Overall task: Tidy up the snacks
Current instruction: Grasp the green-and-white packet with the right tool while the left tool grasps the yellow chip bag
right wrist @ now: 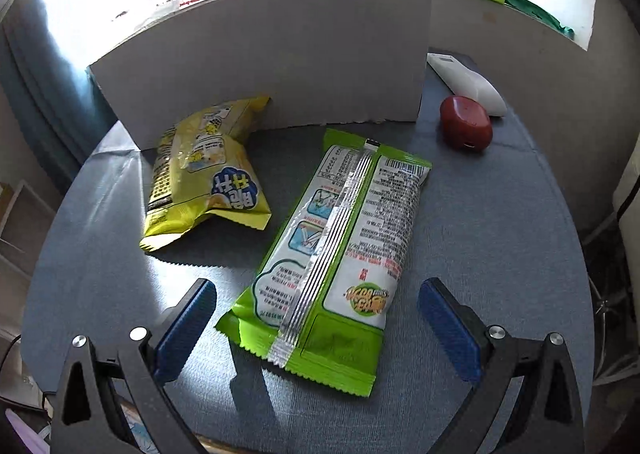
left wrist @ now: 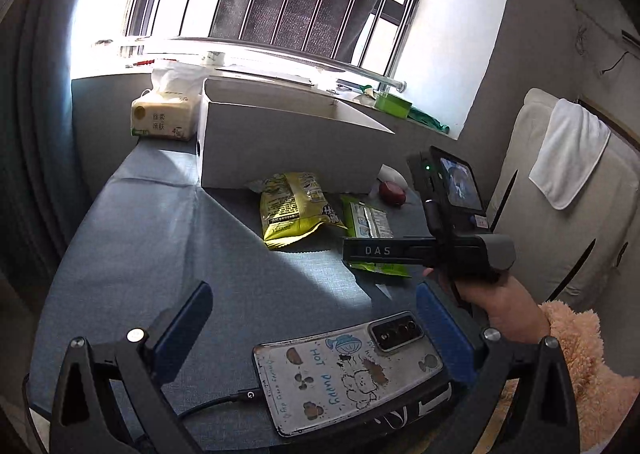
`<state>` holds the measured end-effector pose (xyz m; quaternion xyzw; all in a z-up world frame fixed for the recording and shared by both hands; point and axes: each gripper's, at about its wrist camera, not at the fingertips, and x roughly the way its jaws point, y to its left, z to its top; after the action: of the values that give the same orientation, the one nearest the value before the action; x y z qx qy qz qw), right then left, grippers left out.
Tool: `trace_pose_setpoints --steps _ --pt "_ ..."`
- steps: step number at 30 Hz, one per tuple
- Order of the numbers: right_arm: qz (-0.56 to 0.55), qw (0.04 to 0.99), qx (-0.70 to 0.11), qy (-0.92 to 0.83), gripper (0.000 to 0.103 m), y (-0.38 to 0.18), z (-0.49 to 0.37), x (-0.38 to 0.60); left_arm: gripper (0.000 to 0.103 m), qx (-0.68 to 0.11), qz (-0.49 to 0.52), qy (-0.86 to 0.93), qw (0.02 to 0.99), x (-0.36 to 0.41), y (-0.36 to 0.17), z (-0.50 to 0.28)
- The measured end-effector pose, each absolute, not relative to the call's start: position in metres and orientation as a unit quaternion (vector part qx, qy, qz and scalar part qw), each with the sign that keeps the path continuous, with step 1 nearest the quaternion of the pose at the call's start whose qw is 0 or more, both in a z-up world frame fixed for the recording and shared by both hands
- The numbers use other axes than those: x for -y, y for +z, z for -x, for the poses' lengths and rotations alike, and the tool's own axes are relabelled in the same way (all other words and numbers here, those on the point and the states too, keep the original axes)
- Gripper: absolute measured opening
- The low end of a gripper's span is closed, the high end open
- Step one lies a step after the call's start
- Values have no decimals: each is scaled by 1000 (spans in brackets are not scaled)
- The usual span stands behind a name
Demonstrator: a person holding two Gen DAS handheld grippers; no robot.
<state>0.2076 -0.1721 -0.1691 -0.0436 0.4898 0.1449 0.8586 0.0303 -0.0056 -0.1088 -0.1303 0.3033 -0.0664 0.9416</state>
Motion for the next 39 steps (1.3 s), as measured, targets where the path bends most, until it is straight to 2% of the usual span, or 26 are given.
trace_pose_setpoints --steps 3,4,6,9,26,36,37,38,39 --pt "52 857 -492 145 102 -172 -217 166 103 -308 130 -62 940 5 -111 -33" --pt "76 860 -487 132 89 -171 -216 162 103 -309 131 -62 940 5 -112 -33" --pt "69 862 -480 146 73 -167 -212 163 103 -311 133 -60 939 3 -113 -34" --pt "60 860 -478 171 69 -164 -206 171 103 -319 135 -58 936 1 -117 -39" --pt "-93 866 -423 251 68 -131 -130 255 103 -425 85 -48 900 22 -136 -174" --pt "-115 866 -414 254 68 -128 -121 274 102 -479 90 -28 873 21 -155 -261" --pt "-116 866 -414 256 68 -128 -121 275 100 -482 88 -34 871 22 -157 -265" --pt "-118 866 -414 256 68 -129 -120 275 89 -487 86 -42 868 22 -160 -267" --pt "-119 865 -415 255 68 -130 -120 276 69 -491 88 -50 865 21 -163 -268"
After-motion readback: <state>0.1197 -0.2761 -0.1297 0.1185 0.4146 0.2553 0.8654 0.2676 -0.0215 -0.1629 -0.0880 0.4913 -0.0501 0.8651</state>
